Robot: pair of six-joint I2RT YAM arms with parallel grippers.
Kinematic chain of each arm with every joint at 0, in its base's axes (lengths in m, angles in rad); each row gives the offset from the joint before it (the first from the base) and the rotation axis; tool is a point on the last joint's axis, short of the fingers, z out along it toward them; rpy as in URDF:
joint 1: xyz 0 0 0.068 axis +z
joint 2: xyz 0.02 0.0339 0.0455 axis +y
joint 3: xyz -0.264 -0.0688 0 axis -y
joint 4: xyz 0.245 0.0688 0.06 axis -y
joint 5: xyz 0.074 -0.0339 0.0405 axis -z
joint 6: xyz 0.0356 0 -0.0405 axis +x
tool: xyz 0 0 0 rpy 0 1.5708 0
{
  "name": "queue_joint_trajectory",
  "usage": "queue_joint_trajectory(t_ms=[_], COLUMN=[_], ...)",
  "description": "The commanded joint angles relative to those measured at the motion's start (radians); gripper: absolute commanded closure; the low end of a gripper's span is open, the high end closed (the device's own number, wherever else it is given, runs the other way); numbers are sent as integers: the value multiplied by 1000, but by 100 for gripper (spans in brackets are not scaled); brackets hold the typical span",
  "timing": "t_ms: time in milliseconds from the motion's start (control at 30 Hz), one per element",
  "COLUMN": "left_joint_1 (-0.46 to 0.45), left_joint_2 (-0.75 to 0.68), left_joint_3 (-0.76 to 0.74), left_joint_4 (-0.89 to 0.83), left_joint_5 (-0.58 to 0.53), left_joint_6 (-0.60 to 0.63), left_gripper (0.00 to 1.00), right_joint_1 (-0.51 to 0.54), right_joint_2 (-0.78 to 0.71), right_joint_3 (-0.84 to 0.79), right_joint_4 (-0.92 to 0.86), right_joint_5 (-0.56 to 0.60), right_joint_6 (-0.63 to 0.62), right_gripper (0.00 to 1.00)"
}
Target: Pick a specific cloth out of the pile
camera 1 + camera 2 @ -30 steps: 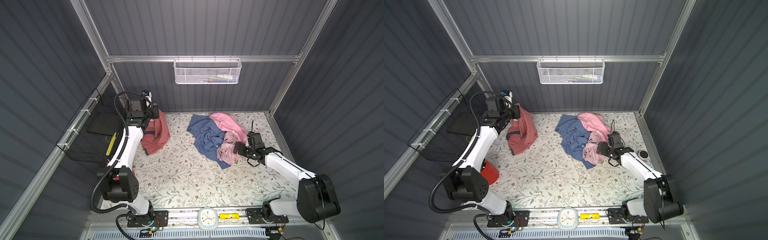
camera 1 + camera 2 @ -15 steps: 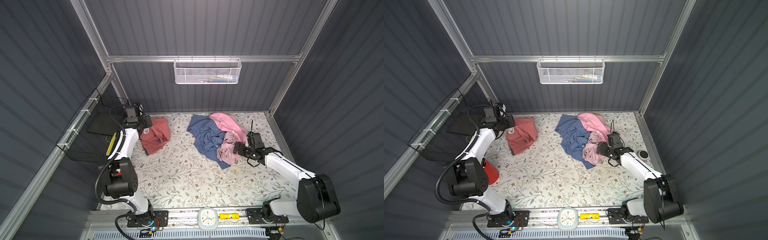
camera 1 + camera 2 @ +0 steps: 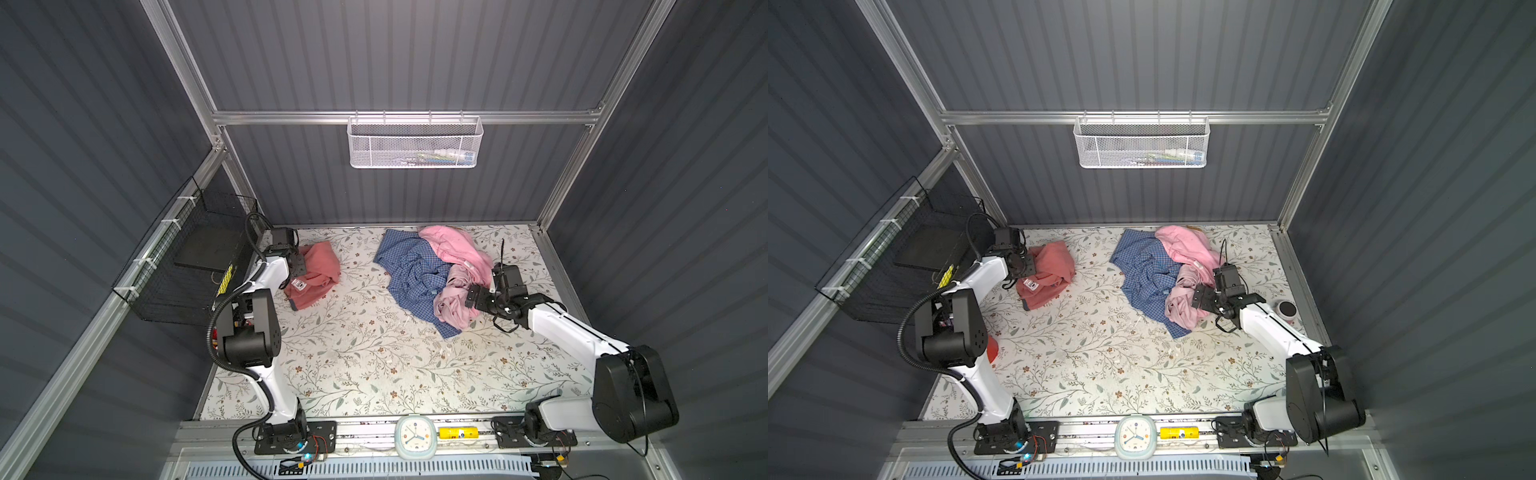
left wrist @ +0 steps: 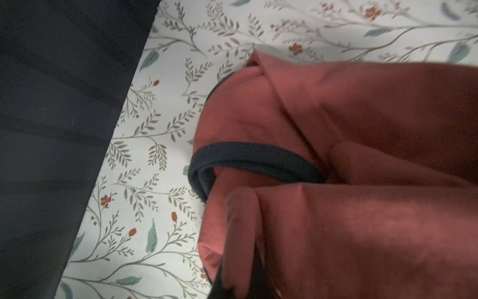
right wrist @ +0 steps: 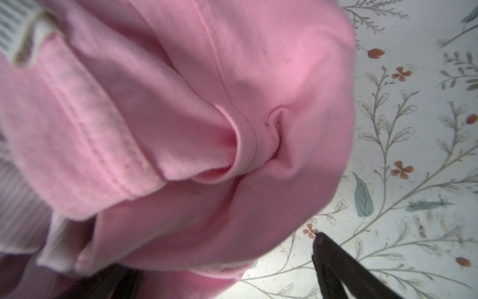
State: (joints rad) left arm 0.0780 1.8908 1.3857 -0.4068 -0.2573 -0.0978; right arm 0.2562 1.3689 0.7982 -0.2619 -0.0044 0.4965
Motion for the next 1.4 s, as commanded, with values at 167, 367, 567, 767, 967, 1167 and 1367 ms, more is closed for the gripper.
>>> queue_joint_trajectory(t_ms=[167, 367, 567, 767, 967, 1167, 1367], left_joint_1=[-2, -50, -119, -146, -156, -162, -162], left_joint_2=[46, -42, -119, -179, -118, 90, 317], left_joint_3=[42, 36, 73, 62, 62, 235, 430], left_joint_4=[-111, -109, -152, -135, -59, -173, -296], left_joint_5=[-49, -148, -299, -274, -32, -11, -26], left_joint_6=[-54, -90, -95, -75, 41, 110, 123], left_gripper=[68, 21, 16, 13, 6, 1, 0], right_joint_1=[5, 6, 6, 8, 14, 20, 20], right_joint_2=[10, 16, 19, 24, 33, 34, 32], right_joint_3=[22, 25, 32, 40, 56, 61, 71], right_joint_4=[-8, -7, -8, -10, -20, -36, -49], right_joint_5=[-3, -5, -7, -10, -13, -5, 5], right_joint_6=[-2, -4, -6, -9, -15, -21, -28], right_gripper=[1, 1, 1, 1, 1, 1, 1])
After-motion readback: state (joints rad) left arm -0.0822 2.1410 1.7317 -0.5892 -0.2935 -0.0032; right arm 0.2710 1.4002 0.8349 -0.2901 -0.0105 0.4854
